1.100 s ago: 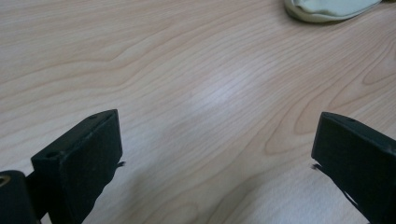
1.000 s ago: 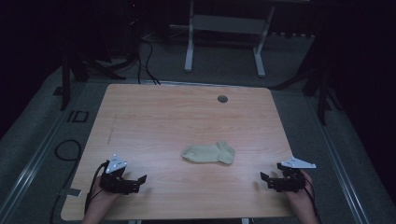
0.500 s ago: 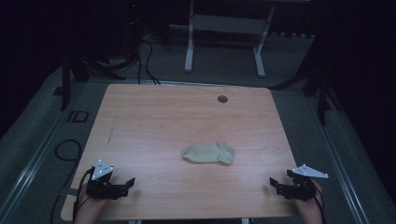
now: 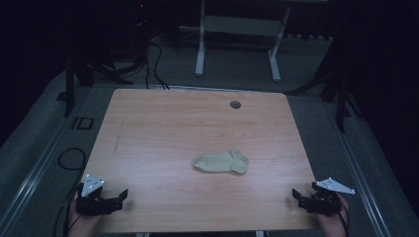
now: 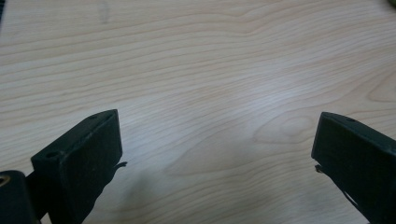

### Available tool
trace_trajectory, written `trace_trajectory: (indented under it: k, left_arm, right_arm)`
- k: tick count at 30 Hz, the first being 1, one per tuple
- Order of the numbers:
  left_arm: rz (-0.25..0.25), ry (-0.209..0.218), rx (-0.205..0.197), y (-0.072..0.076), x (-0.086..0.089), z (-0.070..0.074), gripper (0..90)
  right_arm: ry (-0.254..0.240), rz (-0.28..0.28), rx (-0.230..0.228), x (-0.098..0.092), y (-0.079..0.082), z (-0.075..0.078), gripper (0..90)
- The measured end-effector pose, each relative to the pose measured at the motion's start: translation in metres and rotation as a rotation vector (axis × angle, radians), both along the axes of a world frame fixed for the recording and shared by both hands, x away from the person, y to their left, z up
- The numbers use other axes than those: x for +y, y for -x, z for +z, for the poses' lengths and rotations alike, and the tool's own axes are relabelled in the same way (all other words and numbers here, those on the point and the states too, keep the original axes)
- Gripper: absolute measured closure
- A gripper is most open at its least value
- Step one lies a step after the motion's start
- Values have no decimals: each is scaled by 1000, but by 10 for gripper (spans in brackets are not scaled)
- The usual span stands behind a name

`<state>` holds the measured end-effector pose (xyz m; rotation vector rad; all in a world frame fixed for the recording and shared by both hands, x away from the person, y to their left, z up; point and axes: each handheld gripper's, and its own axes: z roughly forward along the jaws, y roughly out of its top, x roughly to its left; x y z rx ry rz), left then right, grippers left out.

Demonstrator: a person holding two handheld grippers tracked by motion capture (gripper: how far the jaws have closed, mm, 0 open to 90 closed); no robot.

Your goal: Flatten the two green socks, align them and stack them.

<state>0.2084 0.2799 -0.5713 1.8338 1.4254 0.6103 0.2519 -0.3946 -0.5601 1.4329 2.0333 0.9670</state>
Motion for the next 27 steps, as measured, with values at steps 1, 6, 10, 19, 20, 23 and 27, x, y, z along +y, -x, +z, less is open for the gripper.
trace_trajectory:
  k: [1,6,10,19,20,23,27]
  left_arm:
    - [11,-9,-4,1,1,0,20]
    - [76,-13,-31,3,10,0,20]
    - [119,-26,-28,3,19,0,20]
    - [136,-45,-28,1,20,-2,20]
    - [134,-42,-21,1,19,-3,20]
    - [132,-32,-14,1,18,-4,20]
    - [135,-18,-14,1,19,-5,20]
  right_arm:
    - [0,0,0,0,0,0,128]
    - [-10,-52,-46,-5,4,1,128]
    - [4,-59,-55,-6,3,0,128]
    - [-21,-92,-77,-10,0,2,128]
    - [-20,-90,-74,-10,0,2,128]
    - [-11,-85,-70,-10,0,0,127]
    - [-13,-79,-68,-9,0,0,128]
